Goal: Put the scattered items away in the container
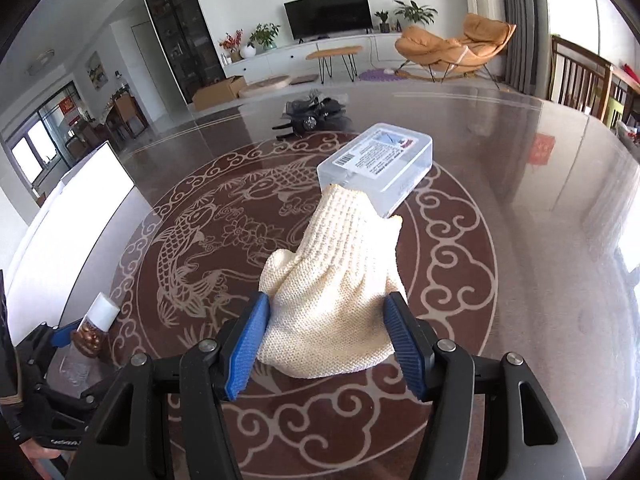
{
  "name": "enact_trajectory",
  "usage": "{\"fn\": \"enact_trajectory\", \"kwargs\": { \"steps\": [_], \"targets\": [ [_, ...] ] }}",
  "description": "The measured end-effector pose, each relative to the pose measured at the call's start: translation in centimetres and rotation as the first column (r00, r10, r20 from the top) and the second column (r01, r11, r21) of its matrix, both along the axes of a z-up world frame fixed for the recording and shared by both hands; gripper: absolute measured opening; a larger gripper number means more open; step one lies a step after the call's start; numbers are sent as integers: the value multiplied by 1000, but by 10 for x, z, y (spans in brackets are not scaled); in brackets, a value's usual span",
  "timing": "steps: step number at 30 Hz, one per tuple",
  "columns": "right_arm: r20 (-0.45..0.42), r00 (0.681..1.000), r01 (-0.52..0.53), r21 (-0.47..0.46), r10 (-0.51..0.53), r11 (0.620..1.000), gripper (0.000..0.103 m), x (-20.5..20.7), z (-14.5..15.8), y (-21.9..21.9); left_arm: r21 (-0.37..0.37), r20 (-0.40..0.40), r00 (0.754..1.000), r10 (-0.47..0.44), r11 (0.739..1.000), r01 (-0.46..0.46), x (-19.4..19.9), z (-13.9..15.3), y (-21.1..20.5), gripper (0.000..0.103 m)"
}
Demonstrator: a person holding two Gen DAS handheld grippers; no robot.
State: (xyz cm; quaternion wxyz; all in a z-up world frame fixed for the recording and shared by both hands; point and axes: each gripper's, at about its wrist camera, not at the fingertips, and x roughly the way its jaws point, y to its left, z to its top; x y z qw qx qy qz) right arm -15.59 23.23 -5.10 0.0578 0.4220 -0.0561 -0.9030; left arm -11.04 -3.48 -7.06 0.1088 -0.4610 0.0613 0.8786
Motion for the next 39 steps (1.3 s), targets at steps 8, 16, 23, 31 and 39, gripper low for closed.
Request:
{"fn": "enact_trajectory", "kwargs": {
  "steps": [8, 16, 23, 31, 39],
  "targets": [
    [22, 996, -88, 90, 86, 992, 26, -1, -1, -2, 25, -33, 999, 17, 1000, -17, 6, 8, -10, 44],
    [-53, 987, -159, -124, 153, 980, 23, 56, 28, 7, 154, -46, 998, 43, 987, -36, 38, 22, -31, 31],
    [-62, 960, -278, -110, 272, 954, 23, 81, 29, -38, 176, -77, 996, 54, 984, -40, 57, 34, -20, 31],
    [-46, 943, -331, -91, 328, 939, 24, 89, 20, -65, 131, -102, 992, 79, 989, -65, 63, 45, -17, 31],
    [-47, 939, -343, -77, 340, 936, 24, 90, 22, -72, 82, -140, 986, 85, 994, -74, 66, 56, -15, 31]
  ]
}}
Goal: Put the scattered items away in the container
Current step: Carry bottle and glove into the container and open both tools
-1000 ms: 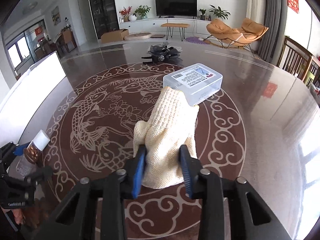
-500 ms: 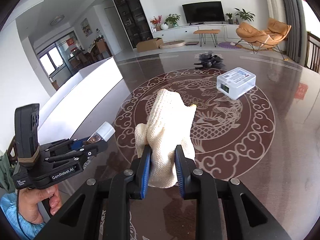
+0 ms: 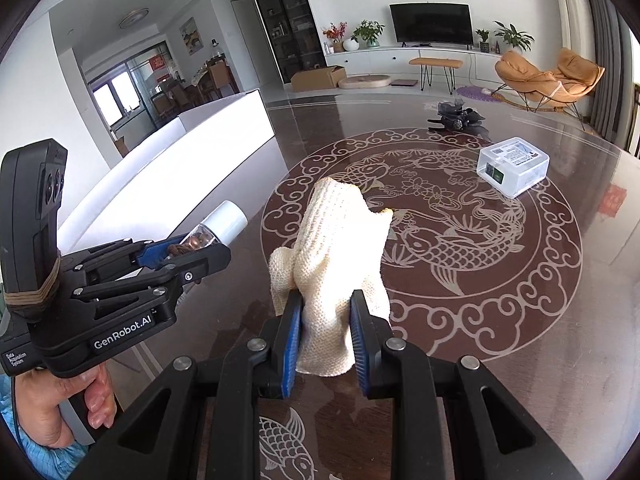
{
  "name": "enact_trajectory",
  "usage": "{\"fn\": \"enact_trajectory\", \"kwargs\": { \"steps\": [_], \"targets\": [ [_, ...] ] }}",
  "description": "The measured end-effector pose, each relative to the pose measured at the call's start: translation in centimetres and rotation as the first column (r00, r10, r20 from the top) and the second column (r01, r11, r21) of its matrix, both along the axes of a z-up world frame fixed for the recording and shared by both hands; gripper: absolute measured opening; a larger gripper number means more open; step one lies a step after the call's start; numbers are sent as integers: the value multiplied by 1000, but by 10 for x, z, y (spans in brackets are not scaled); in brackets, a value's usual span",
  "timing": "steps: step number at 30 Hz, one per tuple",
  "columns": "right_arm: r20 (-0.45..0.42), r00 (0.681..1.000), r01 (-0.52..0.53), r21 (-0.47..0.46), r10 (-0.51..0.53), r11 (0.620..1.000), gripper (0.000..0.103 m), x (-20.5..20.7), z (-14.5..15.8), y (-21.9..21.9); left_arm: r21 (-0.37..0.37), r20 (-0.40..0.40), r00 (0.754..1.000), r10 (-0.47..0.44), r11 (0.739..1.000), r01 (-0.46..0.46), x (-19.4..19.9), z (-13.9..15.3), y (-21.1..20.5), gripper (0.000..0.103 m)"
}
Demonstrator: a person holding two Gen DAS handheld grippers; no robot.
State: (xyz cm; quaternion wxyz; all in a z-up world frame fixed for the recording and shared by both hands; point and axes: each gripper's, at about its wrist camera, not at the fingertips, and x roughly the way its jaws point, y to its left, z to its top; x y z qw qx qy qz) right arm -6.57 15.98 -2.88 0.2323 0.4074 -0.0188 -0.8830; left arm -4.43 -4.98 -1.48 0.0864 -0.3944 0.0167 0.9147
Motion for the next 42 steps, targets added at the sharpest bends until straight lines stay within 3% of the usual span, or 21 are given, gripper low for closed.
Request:
{"fn": "enact_trajectory", "kwargs": {
  "steps": [16, 24, 31, 35, 39, 42],
  "targets": [
    [28, 1000, 1, 5, -1, 1000, 24, 0, -9, 0, 11, 35, 999, -3, 1000, 3, 3, -12, 1, 31],
    [19, 998, -67, 10, 67, 998, 24, -9, 3, -30, 103, 28, 999, 31, 994, -34, 7, 9, -25, 31],
    [-81, 972, -219, 23, 220, 975, 24, -29, 64, -108, 200, -36, 990, 133, 972, -124, 8, 68, -110, 31],
    [-125, 945, -307, -16, 303, 951, 24, -53, 108, -171, 168, -75, 962, 264, 954, -249, -4, 101, -187, 31],
    [-122, 912, -396, -7, 392, 918, 24, -81, 129, -249, 146, -41, 924, 379, 918, -370, -30, 107, -261, 31],
    [-91, 886, -452, 47, 454, 891, 24, -103, 123, -307, 144, 11, 900, 436, 890, -433, -50, 96, -300, 31]
  ]
}}
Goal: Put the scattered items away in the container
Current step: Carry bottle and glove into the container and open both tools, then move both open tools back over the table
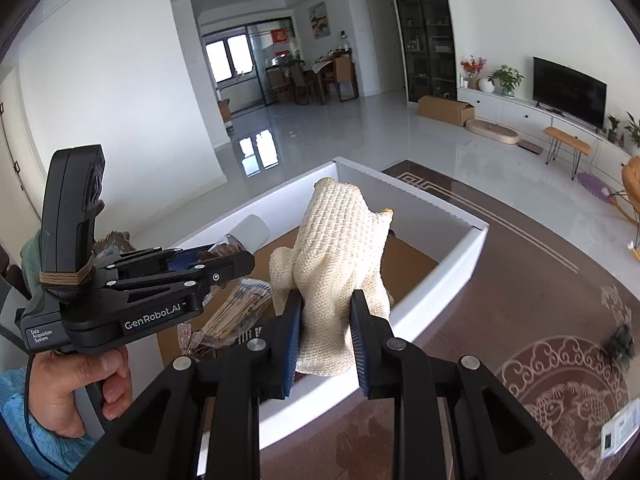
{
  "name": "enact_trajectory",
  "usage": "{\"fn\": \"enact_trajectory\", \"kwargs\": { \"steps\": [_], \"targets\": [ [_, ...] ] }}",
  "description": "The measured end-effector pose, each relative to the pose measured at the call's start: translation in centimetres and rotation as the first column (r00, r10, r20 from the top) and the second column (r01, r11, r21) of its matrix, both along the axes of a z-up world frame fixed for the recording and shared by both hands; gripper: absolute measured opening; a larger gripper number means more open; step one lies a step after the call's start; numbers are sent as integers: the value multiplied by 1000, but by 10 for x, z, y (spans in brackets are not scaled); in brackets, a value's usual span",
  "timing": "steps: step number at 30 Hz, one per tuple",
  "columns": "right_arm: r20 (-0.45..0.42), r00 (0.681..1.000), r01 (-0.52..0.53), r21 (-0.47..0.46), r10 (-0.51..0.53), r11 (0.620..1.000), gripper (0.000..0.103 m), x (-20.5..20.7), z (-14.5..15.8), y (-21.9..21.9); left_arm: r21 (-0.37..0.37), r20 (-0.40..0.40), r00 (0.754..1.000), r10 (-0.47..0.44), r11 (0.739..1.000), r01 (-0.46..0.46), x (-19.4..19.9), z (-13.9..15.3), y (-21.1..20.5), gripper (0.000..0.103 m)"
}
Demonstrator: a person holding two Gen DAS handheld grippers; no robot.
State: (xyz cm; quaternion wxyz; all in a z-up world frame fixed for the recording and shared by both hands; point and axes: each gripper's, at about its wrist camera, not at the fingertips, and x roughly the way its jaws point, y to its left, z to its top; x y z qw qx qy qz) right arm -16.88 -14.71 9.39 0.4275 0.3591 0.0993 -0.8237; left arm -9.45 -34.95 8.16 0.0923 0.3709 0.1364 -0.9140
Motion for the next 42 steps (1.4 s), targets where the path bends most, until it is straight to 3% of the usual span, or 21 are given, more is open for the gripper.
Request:
{"fn": "enact_trajectory", "kwargs": {
  "steps": [6, 8, 9, 12, 14, 30, 35, 40, 41, 42],
  "targets": [
    [84, 996, -40, 116, 30, 992, 29, -35, -44, -73, 60, 133, 989, 63, 996, -72, -27, -43, -37, 32],
    [137, 991, -18, 169, -5, 985, 52, -45, -60, -85, 56, 175, 981, 87, 994, -98, -30, -54, -41, 39],
    [155, 988, -15, 187, -14, 982, 55, -47, -67, -88, 49, 177, 979, 96, 993, -106, -29, -57, -42, 52],
    [134, 991, -19, 209, -9, 978, 56, -47, -75, -94, 24, 175, 976, 127, 991, -133, -22, -60, -45, 67],
    [127, 992, -17, 212, -10, 977, 56, -46, -76, -94, 39, 163, 978, 128, 990, -136, -17, -59, -46, 70],
    [91, 996, 8, 196, -26, 980, 56, -17, -61, -65, -12, 144, 976, 162, 987, -162, 11, -44, -31, 71],
    [28, 997, 68, 156, -73, 985, 56, 0, -55, -30, -68, 84, 985, 151, 987, -145, 26, -23, -8, 71],
    [-105, 974, 212, 97, -201, 973, 56, 38, -64, 64, -129, -21, 1000, 3, 992, -5, 47, 6, 68, 72],
    [-107, 965, 250, 86, -241, 964, 56, 44, -70, 87, -130, -42, 999, -35, 991, 29, 53, 8, 87, 80],
    [-105, 953, 293, 81, -285, 953, 56, 48, -77, 111, -131, -59, 996, -70, 989, 62, 58, 8, 108, 97]
  ]
}}
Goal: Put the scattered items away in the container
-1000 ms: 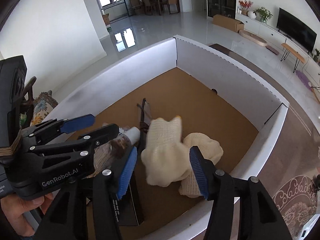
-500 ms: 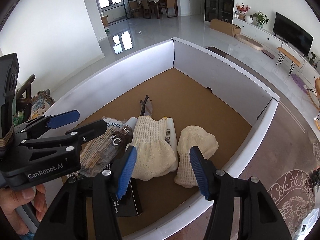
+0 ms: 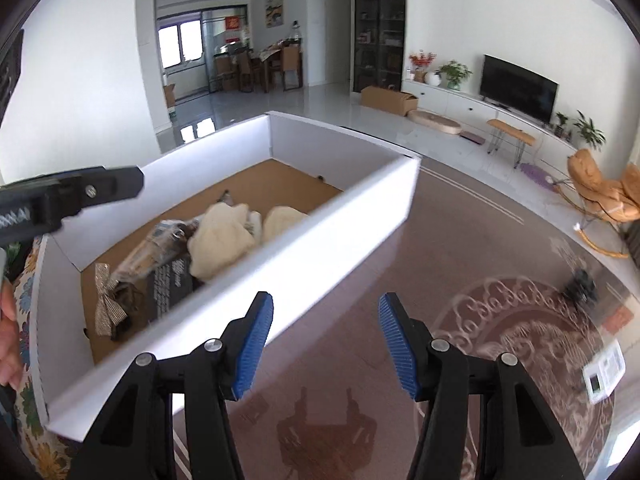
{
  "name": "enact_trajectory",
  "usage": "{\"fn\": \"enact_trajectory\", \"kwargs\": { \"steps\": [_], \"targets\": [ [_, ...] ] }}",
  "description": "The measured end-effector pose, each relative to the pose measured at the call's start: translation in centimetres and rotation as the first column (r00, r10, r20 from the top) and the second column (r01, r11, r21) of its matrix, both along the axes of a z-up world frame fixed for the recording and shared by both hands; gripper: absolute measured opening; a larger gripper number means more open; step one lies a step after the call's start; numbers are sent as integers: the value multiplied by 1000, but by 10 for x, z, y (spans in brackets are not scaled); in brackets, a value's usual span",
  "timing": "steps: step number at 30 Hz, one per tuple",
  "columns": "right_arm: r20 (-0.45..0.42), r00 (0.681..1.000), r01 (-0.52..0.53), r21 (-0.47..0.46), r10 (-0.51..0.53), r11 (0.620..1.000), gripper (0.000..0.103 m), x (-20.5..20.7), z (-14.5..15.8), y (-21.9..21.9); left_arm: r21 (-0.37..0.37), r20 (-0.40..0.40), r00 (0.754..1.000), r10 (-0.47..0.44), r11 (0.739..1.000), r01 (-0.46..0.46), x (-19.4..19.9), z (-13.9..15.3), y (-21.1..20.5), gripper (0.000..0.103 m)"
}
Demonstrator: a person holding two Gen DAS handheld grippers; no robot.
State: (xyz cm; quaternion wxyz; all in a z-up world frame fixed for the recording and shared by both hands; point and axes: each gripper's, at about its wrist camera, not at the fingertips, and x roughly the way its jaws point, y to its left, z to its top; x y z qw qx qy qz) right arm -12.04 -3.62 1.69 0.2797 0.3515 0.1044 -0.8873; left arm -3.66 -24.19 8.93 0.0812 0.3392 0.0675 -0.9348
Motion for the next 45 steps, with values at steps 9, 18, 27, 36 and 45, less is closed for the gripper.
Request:
{"fn": "enact_trajectory", "kwargs": {
  "steps": [9, 18, 27, 36, 45],
  "targets": [
    [70, 914, 394, 85, -400, 915, 56, 31, -65, 194, 16, 71, 945, -319, 948, 319, -6, -70, 172, 103],
    [115, 837, 526, 98, -535, 845, 57, 39, -86, 266, 162, 137, 909, -395, 914, 372, -45, -143, 234, 103],
    [114, 844, 514, 104, -524, 851, 58, 33, -83, 262, 174, 125, 907, -402, 909, 379, -50, -152, 241, 103],
    [116, 844, 514, 102, -523, 852, 58, 32, -84, 261, 259, 97, 912, -398, 895, 363, -52, -155, 227, 103],
    [115, 844, 514, 102, -523, 852, 58, 32, -84, 261, 259, 96, 911, -401, 894, 366, -53, -155, 227, 103]
  ]
}}
